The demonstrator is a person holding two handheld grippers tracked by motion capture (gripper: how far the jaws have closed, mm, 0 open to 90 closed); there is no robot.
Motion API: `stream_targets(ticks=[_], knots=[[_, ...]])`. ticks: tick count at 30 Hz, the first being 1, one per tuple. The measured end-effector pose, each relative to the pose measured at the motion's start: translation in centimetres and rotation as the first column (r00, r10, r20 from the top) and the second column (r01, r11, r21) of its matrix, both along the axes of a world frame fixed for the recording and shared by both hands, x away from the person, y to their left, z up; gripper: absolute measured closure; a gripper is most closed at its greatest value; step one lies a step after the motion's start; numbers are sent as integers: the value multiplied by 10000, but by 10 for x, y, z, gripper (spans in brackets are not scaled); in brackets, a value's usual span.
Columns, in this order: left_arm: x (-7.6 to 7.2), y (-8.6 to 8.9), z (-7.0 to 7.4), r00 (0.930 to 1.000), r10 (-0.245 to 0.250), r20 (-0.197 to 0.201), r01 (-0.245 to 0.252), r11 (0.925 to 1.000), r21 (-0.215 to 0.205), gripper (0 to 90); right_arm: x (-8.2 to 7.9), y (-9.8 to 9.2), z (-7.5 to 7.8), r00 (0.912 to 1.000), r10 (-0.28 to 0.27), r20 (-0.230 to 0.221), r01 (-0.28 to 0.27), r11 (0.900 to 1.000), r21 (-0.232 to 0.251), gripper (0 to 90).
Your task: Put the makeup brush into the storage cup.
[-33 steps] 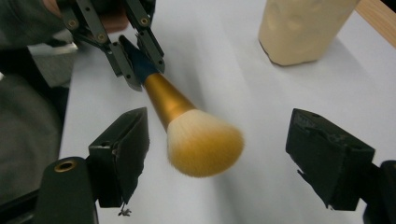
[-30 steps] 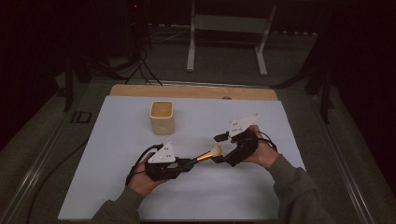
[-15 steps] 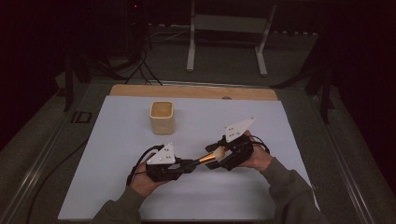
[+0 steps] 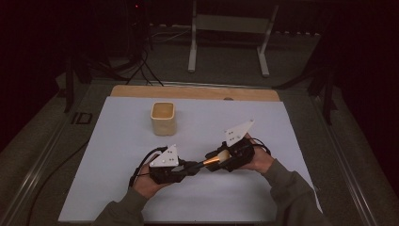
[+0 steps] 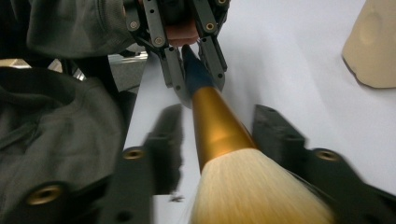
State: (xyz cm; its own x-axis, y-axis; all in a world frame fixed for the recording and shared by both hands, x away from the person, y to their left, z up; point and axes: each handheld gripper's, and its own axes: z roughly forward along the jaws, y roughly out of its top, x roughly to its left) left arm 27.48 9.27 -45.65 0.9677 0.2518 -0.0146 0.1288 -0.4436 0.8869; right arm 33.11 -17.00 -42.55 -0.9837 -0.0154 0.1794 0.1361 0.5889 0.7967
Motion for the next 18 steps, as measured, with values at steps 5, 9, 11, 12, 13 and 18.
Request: stream_targets(ticks=[5,9,11,12,13,18], knots=[[0,-1,-1,9999,-158,7,158,9998,71,757,-1,-1,1,9994,339,-49,-339,9994,-13,685],[0,-3,-2,9994,-314,-115,316,9994,140,748,-3,-2,1,9986,528,-91,-529,9985,-125,693],[-1,-5,-2,9995,-269,-163,272,9995,179,651,-3,-2,2,9977,652,-162,-655,9977,-160,693],[-1,-5,-2,9995,-269,-163,272,9995,179,603,-3,-2,2,9977,652,-162,-655,9977,-160,693],[0,-6,-2,9994,-223,-247,229,9994,242,540,-5,0,2,9972,720,-178,-725,9969,-299,694],[1,-10,0,9982,-231,-558,257,9985,480,487,-7,3,1,9975,697,-71,-700,9961,-545,694]])
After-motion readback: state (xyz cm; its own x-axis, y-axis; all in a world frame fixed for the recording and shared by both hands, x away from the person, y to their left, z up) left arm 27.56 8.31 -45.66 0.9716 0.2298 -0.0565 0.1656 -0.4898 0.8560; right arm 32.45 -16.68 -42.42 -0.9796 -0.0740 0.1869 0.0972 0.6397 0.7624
